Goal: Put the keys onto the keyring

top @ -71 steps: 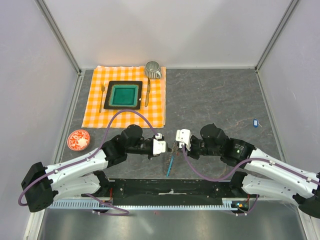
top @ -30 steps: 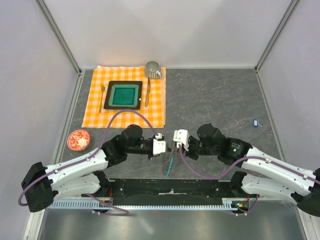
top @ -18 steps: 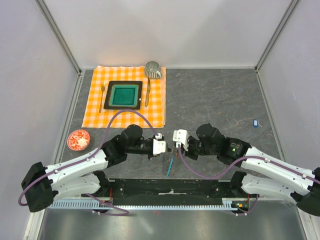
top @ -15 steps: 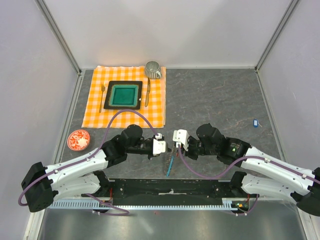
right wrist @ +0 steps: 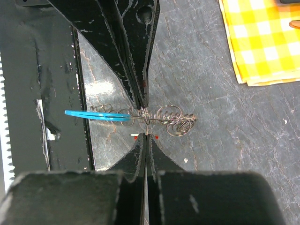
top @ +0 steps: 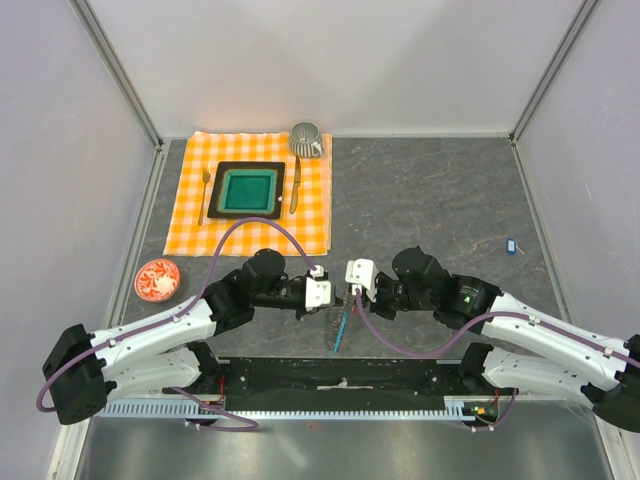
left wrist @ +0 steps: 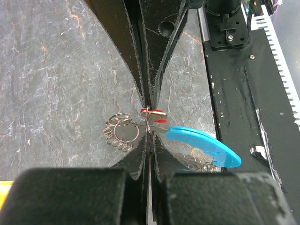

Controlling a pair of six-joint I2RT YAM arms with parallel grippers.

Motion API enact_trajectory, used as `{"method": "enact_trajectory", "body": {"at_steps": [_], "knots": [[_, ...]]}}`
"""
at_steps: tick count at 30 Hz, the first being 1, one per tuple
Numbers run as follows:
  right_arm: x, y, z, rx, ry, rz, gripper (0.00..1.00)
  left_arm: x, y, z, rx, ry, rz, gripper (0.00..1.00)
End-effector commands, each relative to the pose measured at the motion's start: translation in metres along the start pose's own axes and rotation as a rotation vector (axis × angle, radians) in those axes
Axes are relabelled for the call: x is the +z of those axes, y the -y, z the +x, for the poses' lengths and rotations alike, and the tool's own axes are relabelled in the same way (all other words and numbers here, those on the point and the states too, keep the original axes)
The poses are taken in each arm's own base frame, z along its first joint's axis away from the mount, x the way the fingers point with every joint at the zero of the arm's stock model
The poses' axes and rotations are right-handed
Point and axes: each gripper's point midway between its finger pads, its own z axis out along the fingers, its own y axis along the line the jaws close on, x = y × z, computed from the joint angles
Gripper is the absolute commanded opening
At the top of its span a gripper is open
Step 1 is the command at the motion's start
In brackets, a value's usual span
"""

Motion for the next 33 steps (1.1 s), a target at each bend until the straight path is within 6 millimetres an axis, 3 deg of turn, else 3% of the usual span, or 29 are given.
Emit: {"method": "enact_trajectory", "body": {"at_steps": [1, 19, 33], "knots": [[0.0021, 0.0021, -0.0279, -0.025, 0.096, -0.005, 0.00, 0.0027, -0.0019, -0.0389, 0.033, 0.123, 0.025, 0.02], [0.0003, -0.0021, -0.0369, -0.124, 0.139, -0.020, 0.00, 0.0029, 0.0029, -0.0387, 0.032, 0.118, 0.059, 0.02], [-0.0031, -0.0031, -0.0331, -0.204, 0.110, 0.013, 0.00, -0.0005, -0.0019, -0.0363, 0.019, 0.098, 0.063, 0.02]]}}
